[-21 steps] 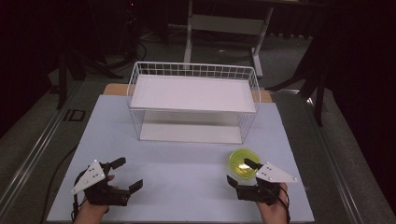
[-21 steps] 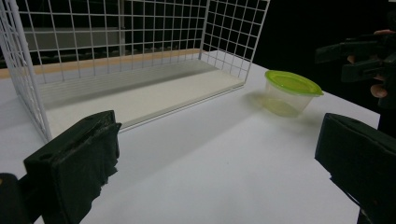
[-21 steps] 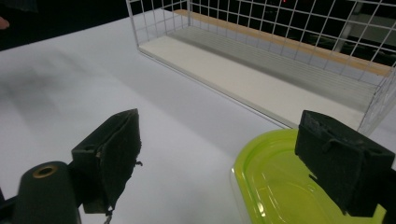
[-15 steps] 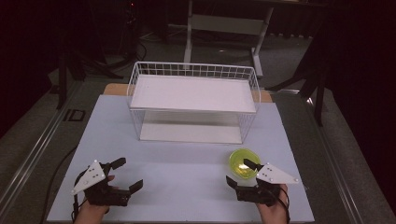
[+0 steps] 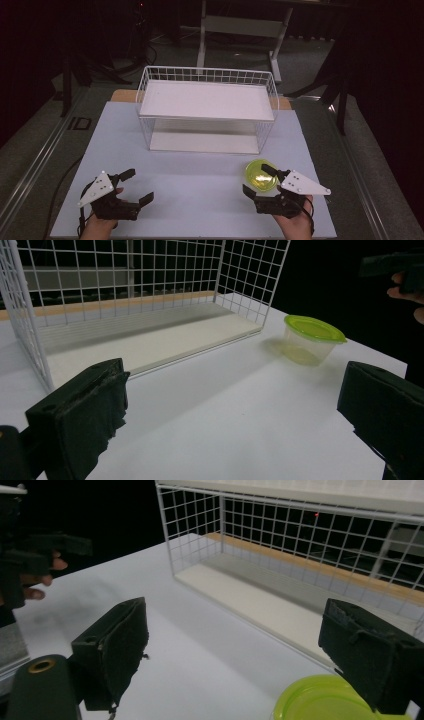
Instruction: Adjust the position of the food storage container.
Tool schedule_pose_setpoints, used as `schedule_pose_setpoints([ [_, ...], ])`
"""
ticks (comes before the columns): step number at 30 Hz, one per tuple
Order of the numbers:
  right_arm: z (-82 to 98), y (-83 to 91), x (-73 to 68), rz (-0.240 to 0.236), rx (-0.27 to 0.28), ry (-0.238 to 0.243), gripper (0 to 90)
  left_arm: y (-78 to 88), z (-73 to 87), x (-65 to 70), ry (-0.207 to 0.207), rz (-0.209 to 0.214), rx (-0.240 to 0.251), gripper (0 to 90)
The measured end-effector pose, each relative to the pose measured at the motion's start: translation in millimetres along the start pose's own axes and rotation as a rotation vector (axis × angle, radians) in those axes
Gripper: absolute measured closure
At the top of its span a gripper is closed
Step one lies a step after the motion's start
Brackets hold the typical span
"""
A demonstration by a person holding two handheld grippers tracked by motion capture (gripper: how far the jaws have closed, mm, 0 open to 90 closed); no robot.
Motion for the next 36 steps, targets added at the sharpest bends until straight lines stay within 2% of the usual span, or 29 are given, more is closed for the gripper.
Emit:
schedule_pose_setpoints([
  [4,-4.3,-2.8,2.8,0.018,-0.005,0.002,13.9,0.4,-0.7,-0.3,0.005,0.001,0.005,0.5],
  [7,-9.4,-7.5,10.5,0.039,-0.011,0.011,14.7,-0.4,-0.4,-0.5,0.005,-0.001,0.004,0.5],
  [10,-11.7,-12.2,20.2,0.06,-0.015,0.006,15.0,-0.9,0.4,-0.4,0.008,0.004,-0.001,0.6],
  [11,-12.5,-13.5,25.2,0.073,-0.012,0.004,18.0,-0.9,0.4,-0.4,0.008,0.004,-0.001,0.5],
  [19,-10.4,-14.5,56.0,0.159,-0.029,0.015,22.3,-1.3,0.2,-1.0,0.014,0.005,0.001,0.6],
  [20,-10.4,-14.5,56.0,0.159,-0.029,0.015,22.3,-1.3,0.2,-1.0,0.014,0.005,0.001,0.6],
  [21,-8.7,-13.2,63.7,0.175,-0.038,0.019,24.1,-1.7,0.1,-1.3,0.015,0.005,0.001,0.6],
  [25,-5.2,-10.3,73.0,0.194,-0.05,0.015,29.7,-2.0,-0.5,-1.5,0.016,0.004,0.002,0.6],
  [26,-0.2,-7.9,79.7,0.212,-0.066,0.019,32.8,-1.8,-0.8,-1.4,0.015,0.004,0.004,0.6],
  [30,7.3,-3.8,87.1,0.232,-0.087,0.013,36.1,-1.5,-0.9,-1.1,0.012,0.005,0.002,0.6],
  [34,18.2,6.0,96.1,0.261,-0.116,0.002,46.1,-1.8,-0.6,-0.6,0.009,0.008,-0.002,0.6],
  [36,26.3,9.2,98.2,0.272,-0.141,-0.002,48.3,-2.4,-0.5,1.6,-0.002,0.015,-0.004,0.6],
])
Point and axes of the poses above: each handheld gripper's, and its own axes: y roughly backward along the jaws, z roughly out of its underside, x roughly to its right, the point moved 7 cm from there along -y, roughly forward along the jaws, and after that the axes turned 12 degrees about x, right-handed, at the moved point
